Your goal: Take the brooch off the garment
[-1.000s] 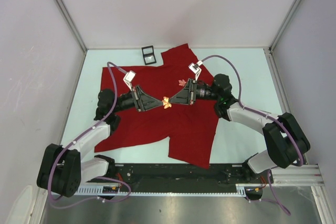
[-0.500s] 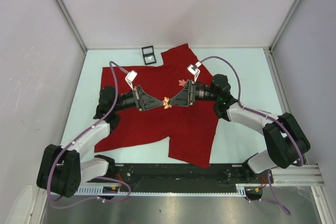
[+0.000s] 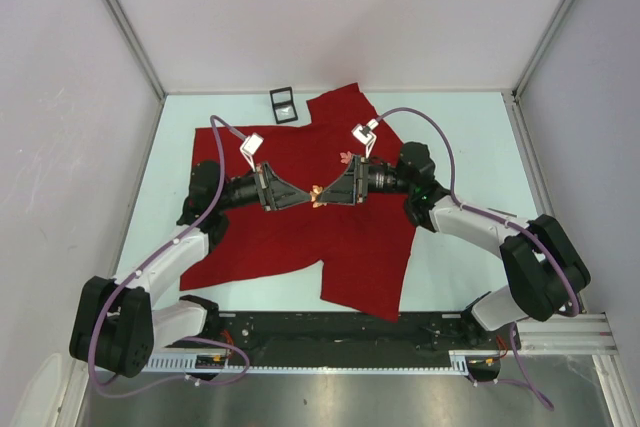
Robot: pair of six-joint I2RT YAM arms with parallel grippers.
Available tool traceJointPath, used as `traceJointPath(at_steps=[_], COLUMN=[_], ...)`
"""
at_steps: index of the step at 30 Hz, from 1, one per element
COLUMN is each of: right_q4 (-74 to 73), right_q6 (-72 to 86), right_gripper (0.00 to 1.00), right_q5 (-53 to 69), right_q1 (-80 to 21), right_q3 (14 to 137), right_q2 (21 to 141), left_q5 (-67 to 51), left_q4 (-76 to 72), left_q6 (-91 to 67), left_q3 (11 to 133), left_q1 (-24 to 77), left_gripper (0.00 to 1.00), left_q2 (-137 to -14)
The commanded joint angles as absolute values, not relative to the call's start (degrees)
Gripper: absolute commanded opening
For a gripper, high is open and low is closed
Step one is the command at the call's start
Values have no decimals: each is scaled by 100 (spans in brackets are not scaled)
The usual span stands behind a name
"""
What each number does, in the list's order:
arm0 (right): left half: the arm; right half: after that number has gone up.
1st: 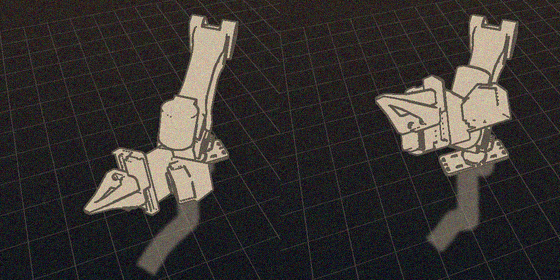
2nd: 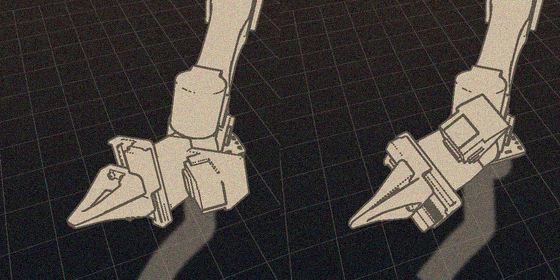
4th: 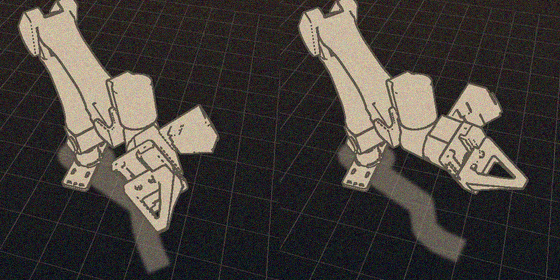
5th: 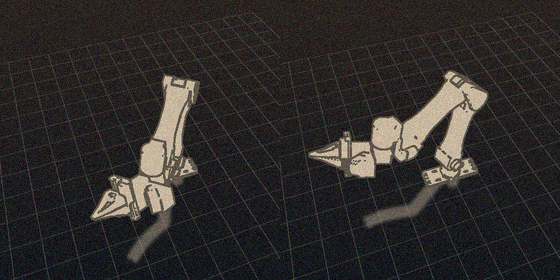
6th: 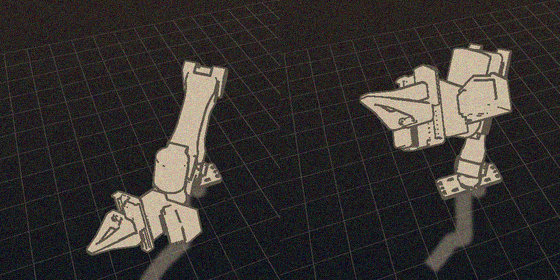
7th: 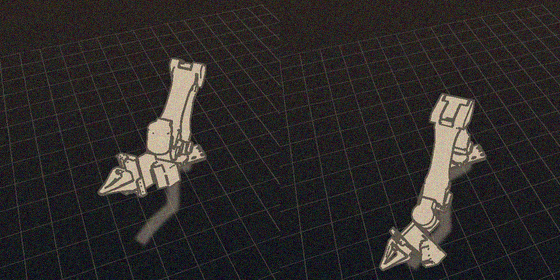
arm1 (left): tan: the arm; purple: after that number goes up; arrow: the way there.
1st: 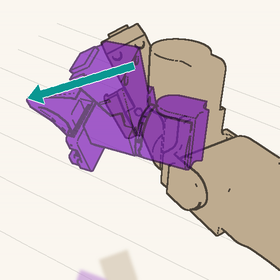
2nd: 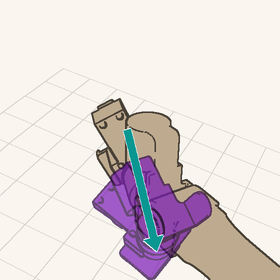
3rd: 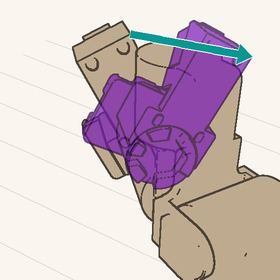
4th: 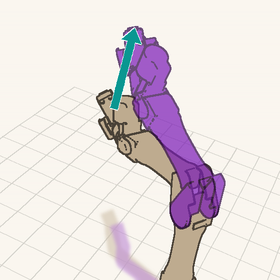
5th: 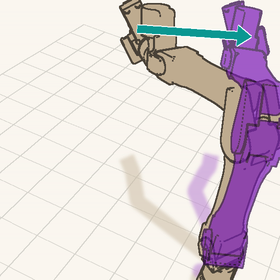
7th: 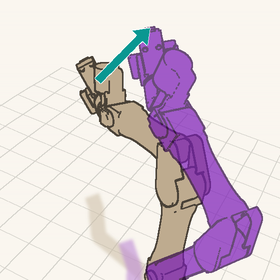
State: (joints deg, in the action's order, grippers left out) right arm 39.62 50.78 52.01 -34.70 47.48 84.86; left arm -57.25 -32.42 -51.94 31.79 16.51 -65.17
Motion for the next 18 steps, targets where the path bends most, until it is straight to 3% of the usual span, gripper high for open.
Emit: traceJointPath(at_steps=[1, 3, 13, 18], right_q4=[3920, 3911, 3841, 3832], right_q6=[4878, 4860, 4773, 4755], right_gripper=[37, 33, 33, 26], right_q5=[5159, 5142, 5115, 5098], right_q1=[-3524, -3524, -3595, -3604], right_q3=[5027, 5036, 5098, 5115], right_q2=[8543, 8560, 8631, 8648], left_q5=[-5783, -5792, -5810, -5801], left_q4=[-3234, -3252, -3278, -3278], left_q6=[-5027, -5036, -5089, -5098], left_q3=[3410, 3419, 3401, 3384], left_q1=[1679, 1679, 1679, 1679], left_gripper=[0, 0, 1, 0], left_q2=[-6390, -6390, -6381, -6363])
